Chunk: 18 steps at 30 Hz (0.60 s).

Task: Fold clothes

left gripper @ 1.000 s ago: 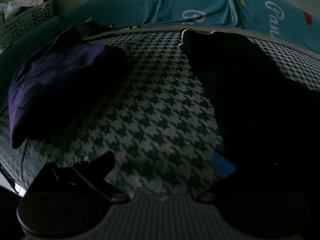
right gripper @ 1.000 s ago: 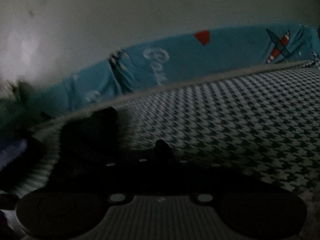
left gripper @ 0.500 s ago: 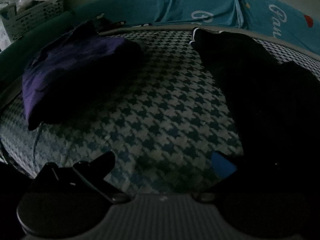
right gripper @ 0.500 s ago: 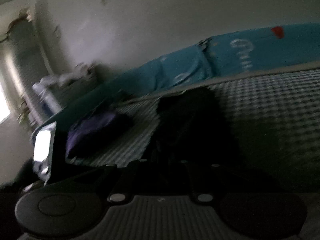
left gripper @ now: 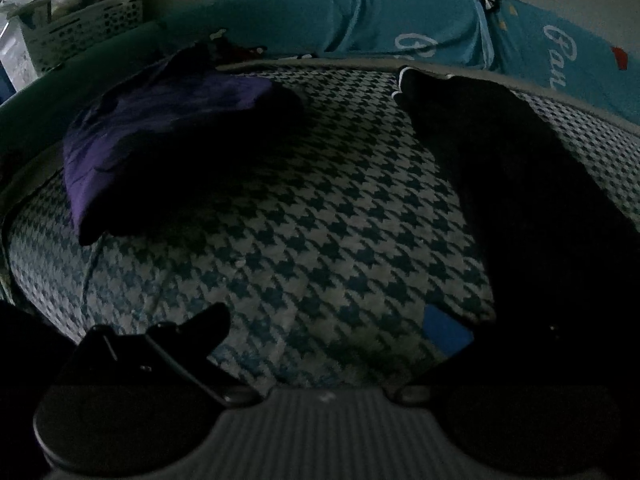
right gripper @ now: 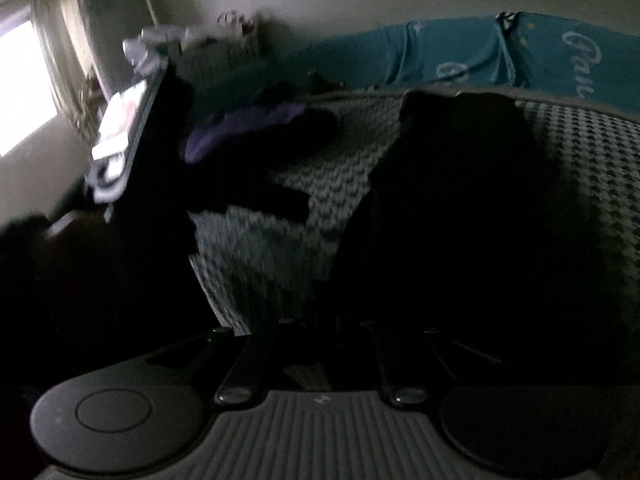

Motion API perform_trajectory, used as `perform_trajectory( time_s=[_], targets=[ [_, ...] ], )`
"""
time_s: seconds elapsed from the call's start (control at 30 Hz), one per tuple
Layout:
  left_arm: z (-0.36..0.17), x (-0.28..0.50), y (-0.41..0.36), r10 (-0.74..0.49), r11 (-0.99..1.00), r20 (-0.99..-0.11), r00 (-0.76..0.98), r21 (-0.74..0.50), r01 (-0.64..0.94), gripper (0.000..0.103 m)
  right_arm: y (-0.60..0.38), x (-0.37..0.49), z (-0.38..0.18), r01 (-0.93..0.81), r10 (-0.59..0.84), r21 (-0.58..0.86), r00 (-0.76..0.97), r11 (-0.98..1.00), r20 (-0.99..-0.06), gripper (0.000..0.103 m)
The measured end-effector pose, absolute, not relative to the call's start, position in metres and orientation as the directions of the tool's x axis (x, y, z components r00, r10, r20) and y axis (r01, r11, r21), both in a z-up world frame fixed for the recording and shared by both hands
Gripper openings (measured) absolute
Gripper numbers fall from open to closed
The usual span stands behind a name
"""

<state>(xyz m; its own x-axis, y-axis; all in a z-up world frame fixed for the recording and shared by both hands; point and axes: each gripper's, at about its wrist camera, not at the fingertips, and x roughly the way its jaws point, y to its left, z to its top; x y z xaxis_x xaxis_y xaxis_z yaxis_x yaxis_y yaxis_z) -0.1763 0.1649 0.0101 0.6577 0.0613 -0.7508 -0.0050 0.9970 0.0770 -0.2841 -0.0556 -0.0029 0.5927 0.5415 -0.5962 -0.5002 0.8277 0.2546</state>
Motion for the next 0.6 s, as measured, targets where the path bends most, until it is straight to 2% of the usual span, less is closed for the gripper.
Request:
perform_trajectory(
  time_s=[0.53, 0.6],
  targets=[
    [0.014, -0.183, 0.150, -0.039, 0.997, -0.731, 0.681, 0.021, 0.079, 0.103, -0.038, -0.287, -0.025, -0.568, 0.524, 0.192, 0.507, 0.801, -0.685, 0.010],
    [0.014, -0.183, 0.143, -0.051, 0.995, -0.727, 0.685, 0.025, 0.101, 0.103, -0.042, -0.288, -0.024, -0.566, 0.531, 0.205, 0.501, 0.799, -0.683, 0.013]
  ],
)
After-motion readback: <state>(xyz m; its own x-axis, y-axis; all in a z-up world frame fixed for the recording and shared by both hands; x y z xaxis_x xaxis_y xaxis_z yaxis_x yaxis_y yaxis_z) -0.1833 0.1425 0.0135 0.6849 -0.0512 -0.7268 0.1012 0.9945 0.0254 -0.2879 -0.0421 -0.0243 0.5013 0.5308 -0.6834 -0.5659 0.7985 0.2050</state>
